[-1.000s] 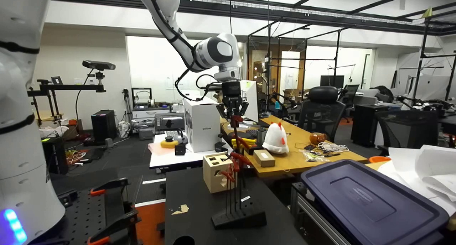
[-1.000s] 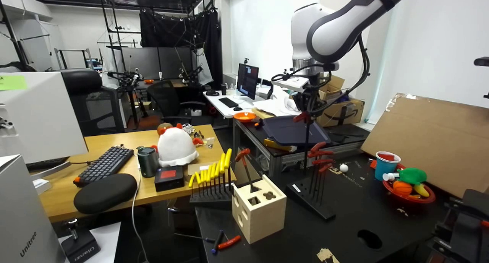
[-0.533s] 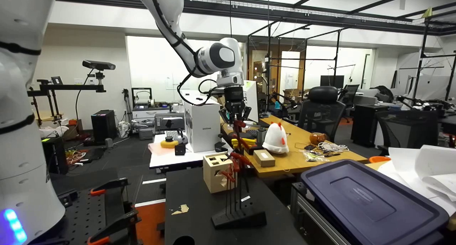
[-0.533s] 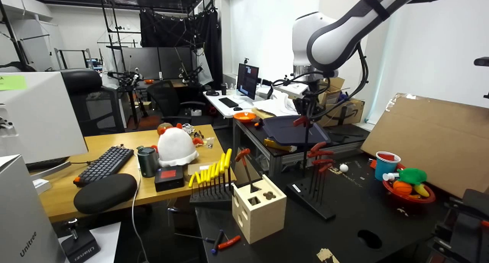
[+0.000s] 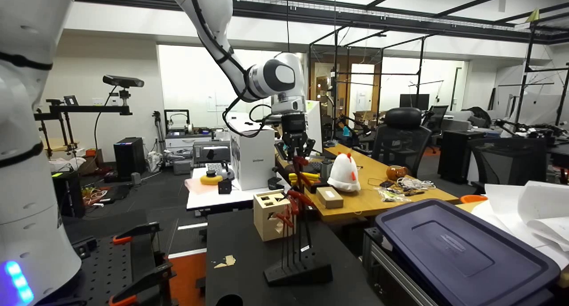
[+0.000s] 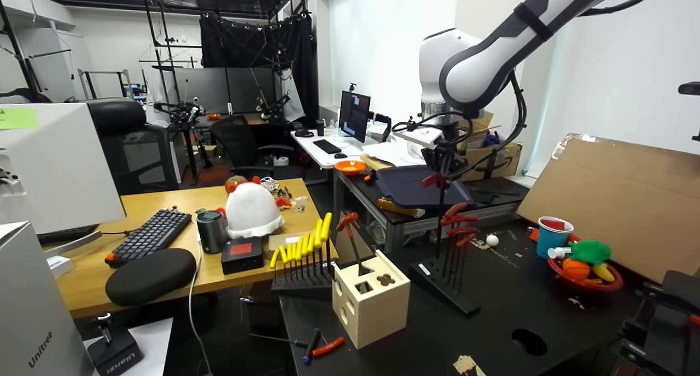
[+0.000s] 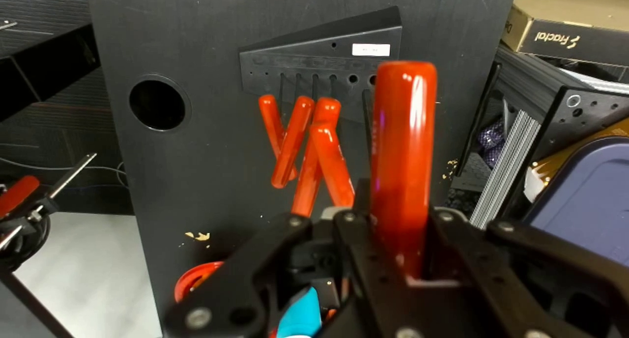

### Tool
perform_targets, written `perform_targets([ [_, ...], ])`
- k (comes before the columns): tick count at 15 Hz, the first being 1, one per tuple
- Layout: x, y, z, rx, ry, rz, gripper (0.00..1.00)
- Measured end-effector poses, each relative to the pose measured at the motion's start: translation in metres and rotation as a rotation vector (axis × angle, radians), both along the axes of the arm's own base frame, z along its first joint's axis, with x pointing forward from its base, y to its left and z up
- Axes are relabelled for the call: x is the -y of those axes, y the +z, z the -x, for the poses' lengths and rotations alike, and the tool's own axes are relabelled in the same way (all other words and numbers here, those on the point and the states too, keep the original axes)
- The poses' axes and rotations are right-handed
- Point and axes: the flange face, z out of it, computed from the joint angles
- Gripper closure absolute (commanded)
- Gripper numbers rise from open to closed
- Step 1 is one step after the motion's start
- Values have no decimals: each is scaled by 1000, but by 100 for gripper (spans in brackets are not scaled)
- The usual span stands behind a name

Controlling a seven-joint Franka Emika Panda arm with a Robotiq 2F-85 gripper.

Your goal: Pick up the orange object and put it on the holder.

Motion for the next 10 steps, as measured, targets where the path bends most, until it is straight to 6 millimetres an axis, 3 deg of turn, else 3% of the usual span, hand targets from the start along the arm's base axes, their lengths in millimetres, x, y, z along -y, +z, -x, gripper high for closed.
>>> perform_targets([
  [10,-2,-10,-3,10,7,-4,95],
])
